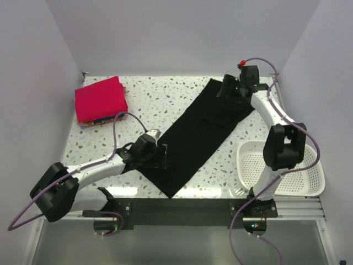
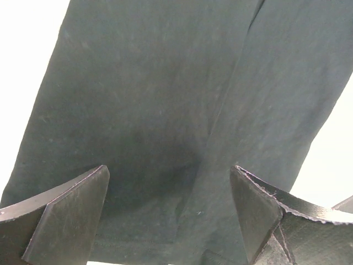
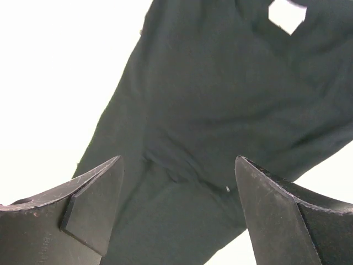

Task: Fold and stack the t-shirts
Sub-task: Fold the tshirt

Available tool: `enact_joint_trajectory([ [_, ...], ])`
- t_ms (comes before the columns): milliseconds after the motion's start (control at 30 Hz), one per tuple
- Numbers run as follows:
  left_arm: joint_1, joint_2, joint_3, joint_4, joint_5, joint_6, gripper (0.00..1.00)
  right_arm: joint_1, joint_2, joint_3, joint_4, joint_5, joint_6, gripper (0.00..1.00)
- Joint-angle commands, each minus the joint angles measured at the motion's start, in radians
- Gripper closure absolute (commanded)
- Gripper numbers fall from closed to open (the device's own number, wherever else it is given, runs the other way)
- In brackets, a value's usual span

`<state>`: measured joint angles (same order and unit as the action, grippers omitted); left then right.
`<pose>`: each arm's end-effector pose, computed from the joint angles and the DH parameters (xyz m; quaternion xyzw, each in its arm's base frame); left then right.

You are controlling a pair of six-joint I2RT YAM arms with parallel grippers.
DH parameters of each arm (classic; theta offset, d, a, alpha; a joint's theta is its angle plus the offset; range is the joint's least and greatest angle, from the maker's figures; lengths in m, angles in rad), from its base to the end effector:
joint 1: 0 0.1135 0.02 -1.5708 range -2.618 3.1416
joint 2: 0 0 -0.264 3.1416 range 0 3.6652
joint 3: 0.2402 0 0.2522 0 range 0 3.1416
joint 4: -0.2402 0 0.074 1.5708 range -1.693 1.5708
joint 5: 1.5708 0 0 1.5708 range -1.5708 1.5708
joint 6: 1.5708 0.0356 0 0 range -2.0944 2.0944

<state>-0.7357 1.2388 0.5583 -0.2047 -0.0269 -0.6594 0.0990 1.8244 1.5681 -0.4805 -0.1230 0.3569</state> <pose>0.1723 -0.1546 0.1708 0.0314 0.9412 -0.2062 0.2657 0.4169 0.0458 0.2915 0.0927 0.9082 0.1461 0.3811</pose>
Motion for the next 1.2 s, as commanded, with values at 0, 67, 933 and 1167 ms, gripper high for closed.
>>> enact_joint_trajectory([
  [0,-0.005,0.025,-0.011,0.059,0.062,0.052,0.04,-0.001,0.022,-0.104,0.026,-0.018,-0.004,0.15],
  [67,-0.005,0.042,-0.026,0.082,0.084,0.053,0.04,-0.001,0.036,-0.131,0.043,-0.026,0.005,0.15],
  [933,-0.119,0.106,-0.17,0.148,0.237,-0.147,0.04,0.025,0.495,0.151,0.063,-0.03,-0.018,0.15],
  [1167,-0.264,0.18,-0.098,0.125,0.233,-0.21,0.05,0.094,0.596,0.3,0.023,-0.027,-0.035,0.15],
])
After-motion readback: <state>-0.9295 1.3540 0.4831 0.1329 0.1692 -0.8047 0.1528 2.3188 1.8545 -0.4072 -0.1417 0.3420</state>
